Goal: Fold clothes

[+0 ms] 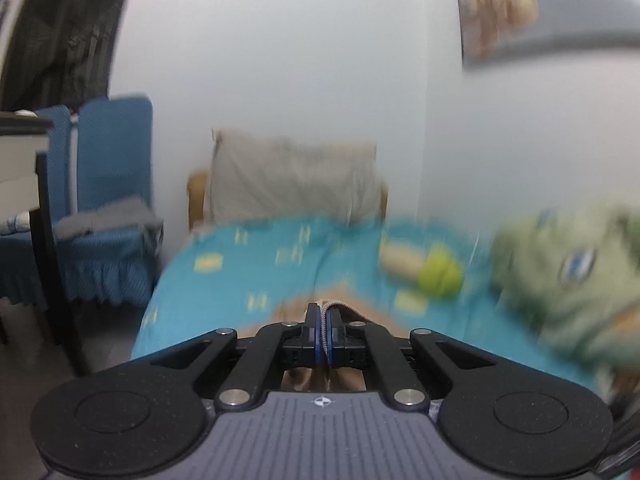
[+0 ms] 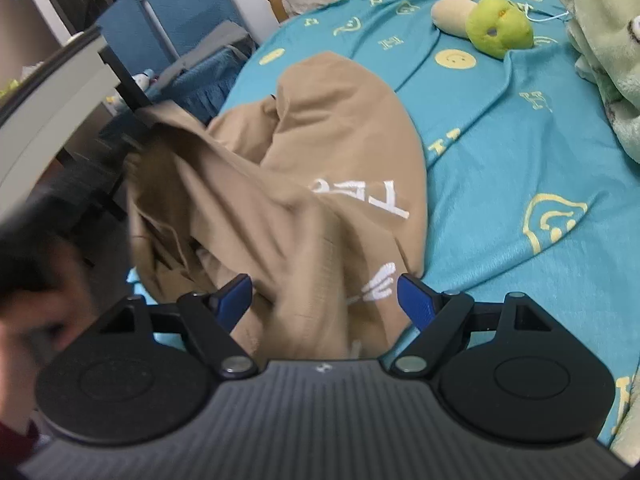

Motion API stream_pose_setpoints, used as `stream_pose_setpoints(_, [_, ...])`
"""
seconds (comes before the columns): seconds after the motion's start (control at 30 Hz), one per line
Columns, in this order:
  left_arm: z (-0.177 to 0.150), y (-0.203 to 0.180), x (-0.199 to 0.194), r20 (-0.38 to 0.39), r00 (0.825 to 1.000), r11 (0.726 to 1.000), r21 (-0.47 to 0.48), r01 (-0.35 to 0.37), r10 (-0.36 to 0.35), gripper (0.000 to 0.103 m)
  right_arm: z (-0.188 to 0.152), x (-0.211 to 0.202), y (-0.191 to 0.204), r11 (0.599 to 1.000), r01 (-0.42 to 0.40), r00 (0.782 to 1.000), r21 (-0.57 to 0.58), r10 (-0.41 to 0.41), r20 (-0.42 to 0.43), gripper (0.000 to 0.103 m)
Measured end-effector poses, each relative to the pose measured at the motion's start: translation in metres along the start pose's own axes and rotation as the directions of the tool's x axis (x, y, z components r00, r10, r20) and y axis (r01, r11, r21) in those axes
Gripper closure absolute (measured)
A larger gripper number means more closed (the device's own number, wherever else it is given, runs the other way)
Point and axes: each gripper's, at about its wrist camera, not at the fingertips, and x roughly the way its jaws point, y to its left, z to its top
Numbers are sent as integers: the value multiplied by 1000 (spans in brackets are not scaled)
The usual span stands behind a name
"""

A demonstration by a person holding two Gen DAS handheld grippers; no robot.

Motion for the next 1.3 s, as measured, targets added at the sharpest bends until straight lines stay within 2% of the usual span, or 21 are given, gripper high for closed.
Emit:
stream_pose_setpoints(0.13, [21, 1, -37, 135, 991, 998, -55, 17, -10, 100, -1, -2, -1, 1000, 22, 1000, 5, -22, 3, 22])
stream_pose_setpoints(0.3, [31, 6, -67, 212, 977, 994, -109, 7, 16, 100, 6, -25, -3, 1000, 3, 998, 15, -4, 67, 22])
stream_pose_setpoints(0.5, [31, 4, -79, 178, 984, 994, -104, 37, -18, 100, 15, -85, -18, 999, -25, 975, -23, 30, 218, 22])
stream_pose_setpoints(0.63, [23, -10, -73, 134, 990, 995, -73, 64, -54, 100, 17, -106, -40, 999, -25, 966, 43, 13, 260, 21])
stream_pose_setpoints(0.77, [15, -25, -65, 111, 990, 995, -36, 89, -85, 100, 12, -92, -28, 1000, -16, 975, -8, 18, 222, 21])
stream_pose_setpoints(1.0, [9, -27, -61, 107, 990, 995, -49, 92, -86, 100, -7, -49, 32, 973, 28, 991, -227, 3, 134, 22])
stream_pose_setpoints(1.1, [10, -25, -60, 116, 991, 995, -59, 80, -73, 100, -12, -34, 47, 949, 115, 986, -292, -73, 152, 22])
stream_pose_setpoints(1.3, [16, -14, -66, 150, 989, 994, -108, 26, -10, 100, -18, -22, 21, 985, 99, 995, -143, -95, 34, 22])
